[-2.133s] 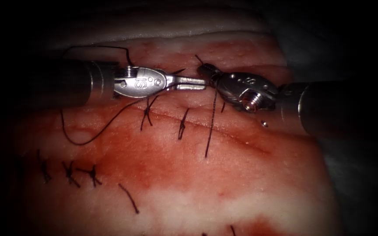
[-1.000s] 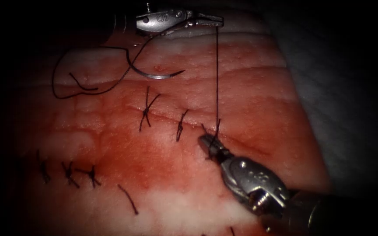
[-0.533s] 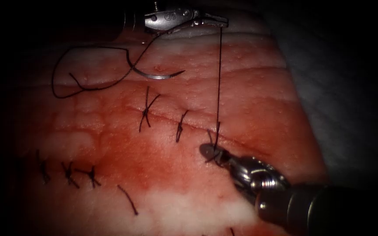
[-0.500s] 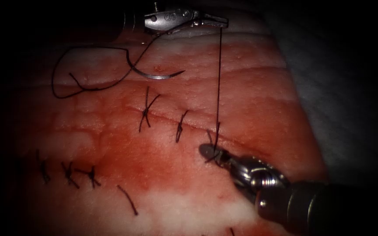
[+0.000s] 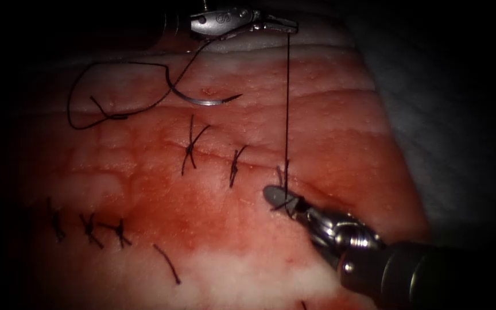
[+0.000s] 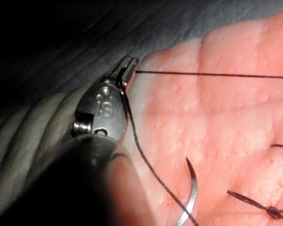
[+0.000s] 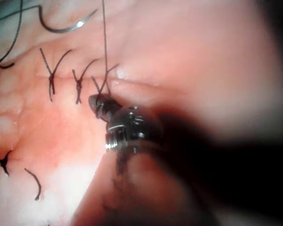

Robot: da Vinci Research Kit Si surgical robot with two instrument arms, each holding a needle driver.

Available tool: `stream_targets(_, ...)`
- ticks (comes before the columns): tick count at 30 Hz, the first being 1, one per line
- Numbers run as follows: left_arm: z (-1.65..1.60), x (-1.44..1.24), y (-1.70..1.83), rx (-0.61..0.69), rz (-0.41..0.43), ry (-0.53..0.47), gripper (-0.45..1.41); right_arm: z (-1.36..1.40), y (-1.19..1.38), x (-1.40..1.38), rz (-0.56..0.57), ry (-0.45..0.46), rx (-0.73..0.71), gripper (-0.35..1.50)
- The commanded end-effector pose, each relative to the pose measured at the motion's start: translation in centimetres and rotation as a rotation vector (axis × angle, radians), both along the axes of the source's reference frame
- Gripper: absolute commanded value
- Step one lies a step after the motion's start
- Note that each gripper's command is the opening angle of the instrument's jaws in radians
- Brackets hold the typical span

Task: Wound Closure
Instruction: Tension the suture by pulling down with the right and up with the left tool.

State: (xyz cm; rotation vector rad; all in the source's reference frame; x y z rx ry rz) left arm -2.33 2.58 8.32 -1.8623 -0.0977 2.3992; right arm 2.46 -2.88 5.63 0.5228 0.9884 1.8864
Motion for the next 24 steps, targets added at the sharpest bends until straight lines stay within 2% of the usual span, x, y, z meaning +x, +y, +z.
stream_targets(1, 0.04, -0.05, 0.07, -0.003, -0.004, 0.002, -0.45, 0.07, -0.06, 0.11, -0.009, -0.017, -0.012, -0.35)
stream_targets(3, 0.19, -0.03, 0.12, -0.013, -0.013, 0.025, -0.45, 0.09, -0.11, 0.16, -0.074, -0.175, -0.149, -0.35)
stream_targets(5, 0.23, -0.03, 0.12, -0.017, -0.014, 0.030, -0.45, 0.09, -0.12, 0.17, -0.089, -0.210, -0.181, -0.35)
stream_targets(7, 0.32, -0.01, 0.09, -0.020, -0.014, 0.037, -0.45, 0.11, -0.17, 0.21, -0.111, -0.284, -0.234, -0.35)
stream_targets(12, 0.30, 0.03, -0.02, -0.007, -0.006, 0.039, -0.45, 0.12, -0.12, 0.23, -0.142, -0.340, -0.285, -0.35)
stream_targets(16, 0.14, 0.08, -0.08, 0.010, -0.001, 0.031, -0.45, 0.12, -0.07, 0.24, -0.133, -0.339, -0.318, -0.35)
stream_targets(18, 0.04, 0.08, -0.16, 0.014, 0.002, 0.028, -0.45, 0.11, -0.04, 0.24, -0.162, -0.416, -0.365, -0.35)
stream_targets(21, -0.03, 0.08, -0.27, 0.014, 0.015, 0.017, -0.45, 0.09, 0.02, 0.23, -0.177, -0.465, -0.385, -0.35)
stream_targets(24, -0.28, 0.16, -0.64, 0.027, 0.047, -0.005, -0.45, 0.12, 0.17, 0.22, -0.214, -0.554, -0.432, -0.35)
